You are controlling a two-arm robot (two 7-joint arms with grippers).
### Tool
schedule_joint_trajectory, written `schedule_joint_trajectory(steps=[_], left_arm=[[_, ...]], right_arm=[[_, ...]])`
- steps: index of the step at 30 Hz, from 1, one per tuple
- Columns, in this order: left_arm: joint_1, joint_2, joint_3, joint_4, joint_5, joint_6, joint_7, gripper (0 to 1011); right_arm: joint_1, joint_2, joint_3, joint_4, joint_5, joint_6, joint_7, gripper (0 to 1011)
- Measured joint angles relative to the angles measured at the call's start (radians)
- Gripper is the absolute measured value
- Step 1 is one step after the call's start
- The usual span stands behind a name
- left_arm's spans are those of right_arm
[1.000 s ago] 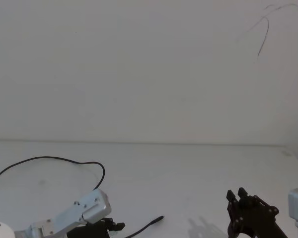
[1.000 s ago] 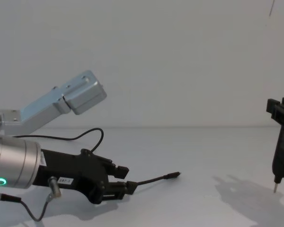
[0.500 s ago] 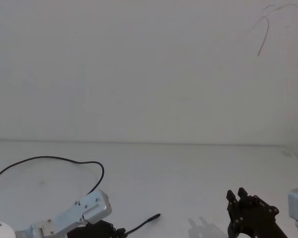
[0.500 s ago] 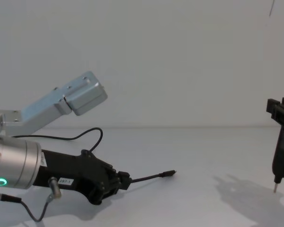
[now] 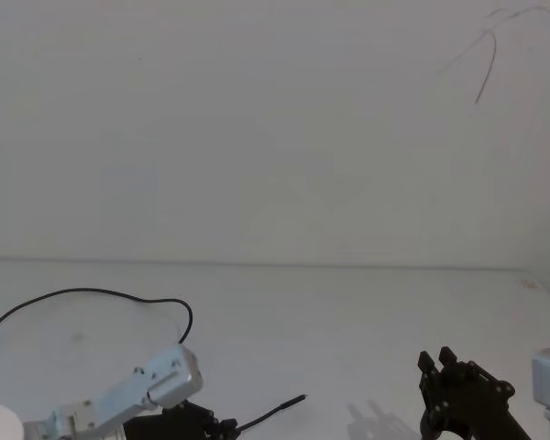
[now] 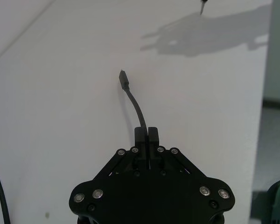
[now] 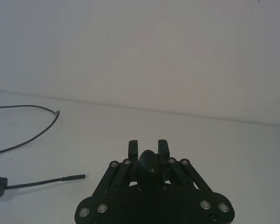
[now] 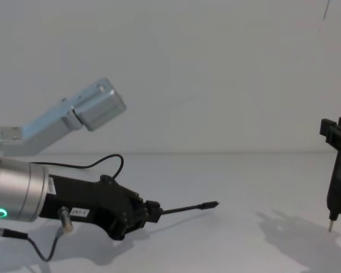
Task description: Pick up the data cable with the one hand.
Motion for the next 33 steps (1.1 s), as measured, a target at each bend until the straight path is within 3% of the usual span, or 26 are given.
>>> schedule_joint_trajectory(steps=[9,15,21,27,33], left_arm=[[-0.008,0.015,-0.03,0.0,-0.094,-0.035,-0.101,41],[0.001,0.051,-0.068,-0.021,-0.191,-0.042,-0.186,41],[0.014,0.079,-0.09,-0.039,-0.249,-0.042,-0.233,41],[0.021,0.094,-0.103,-0.049,-0.281,-0.042,-0.26,41],[0.026,0.105,-0.112,-0.057,-0.305,-0.042,-0.279,40]], right_arm=[[0.0,0.0,0.0,0.0,0.0,0.0,0.0,251],[0.0,0.0,0.0,0.0,0.0,0.0,0.0,251],[0.0,0.0,0.0,0.0,0.0,0.0,0.0,251],[0.001,-0.005,0.002,-0.004,0.006,-0.002,0.008,251],[0.006,-0.018,0.009,-0.015,0.039,-0.003,0.033,251]])
